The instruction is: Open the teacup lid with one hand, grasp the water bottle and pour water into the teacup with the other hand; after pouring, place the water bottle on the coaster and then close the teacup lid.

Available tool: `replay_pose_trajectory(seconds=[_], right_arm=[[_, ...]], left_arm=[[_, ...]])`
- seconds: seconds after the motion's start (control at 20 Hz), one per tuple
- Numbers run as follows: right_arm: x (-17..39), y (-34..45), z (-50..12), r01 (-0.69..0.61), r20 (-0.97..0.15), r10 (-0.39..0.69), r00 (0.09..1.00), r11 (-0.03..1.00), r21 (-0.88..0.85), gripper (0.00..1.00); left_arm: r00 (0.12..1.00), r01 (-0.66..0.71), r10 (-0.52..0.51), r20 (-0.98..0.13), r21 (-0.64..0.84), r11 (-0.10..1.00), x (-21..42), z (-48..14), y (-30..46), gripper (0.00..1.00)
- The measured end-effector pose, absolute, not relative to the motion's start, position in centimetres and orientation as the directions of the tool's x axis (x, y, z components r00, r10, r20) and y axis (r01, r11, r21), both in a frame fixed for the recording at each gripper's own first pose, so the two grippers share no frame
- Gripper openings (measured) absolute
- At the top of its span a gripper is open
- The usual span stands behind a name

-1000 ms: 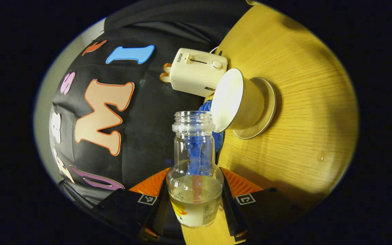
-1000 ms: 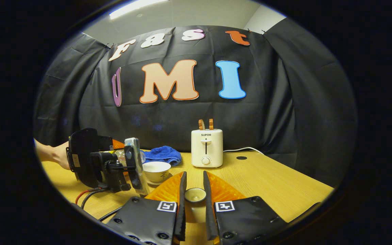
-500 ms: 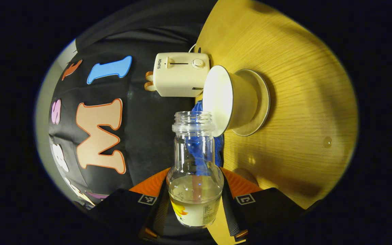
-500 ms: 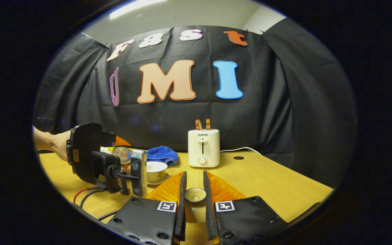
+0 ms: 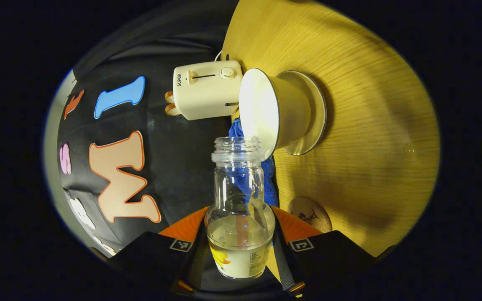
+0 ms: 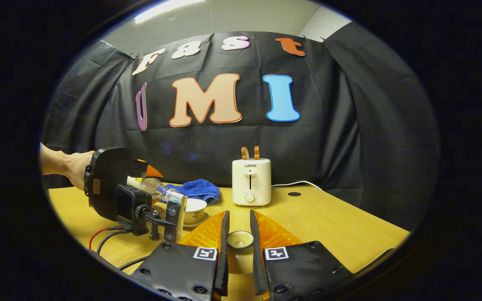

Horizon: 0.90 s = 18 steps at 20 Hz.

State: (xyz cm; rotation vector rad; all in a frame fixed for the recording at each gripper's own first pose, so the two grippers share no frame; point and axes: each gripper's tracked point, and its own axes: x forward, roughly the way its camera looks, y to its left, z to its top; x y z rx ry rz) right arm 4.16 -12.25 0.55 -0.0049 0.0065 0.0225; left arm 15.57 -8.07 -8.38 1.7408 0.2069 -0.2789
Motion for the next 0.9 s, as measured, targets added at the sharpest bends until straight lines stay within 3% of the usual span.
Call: replay_pose_trajectory(seconds=[0.9], right_arm=[[4.13, -12.35, 0.63, -0.025, -0.008, 0.025, 1.000, 1.000, -0.005, 0.27]], left_arm=[[0.956, 0.276, 0.008, -0.292, 0.892, -0.357, 15.82, -7.59, -8.31, 0.68]])
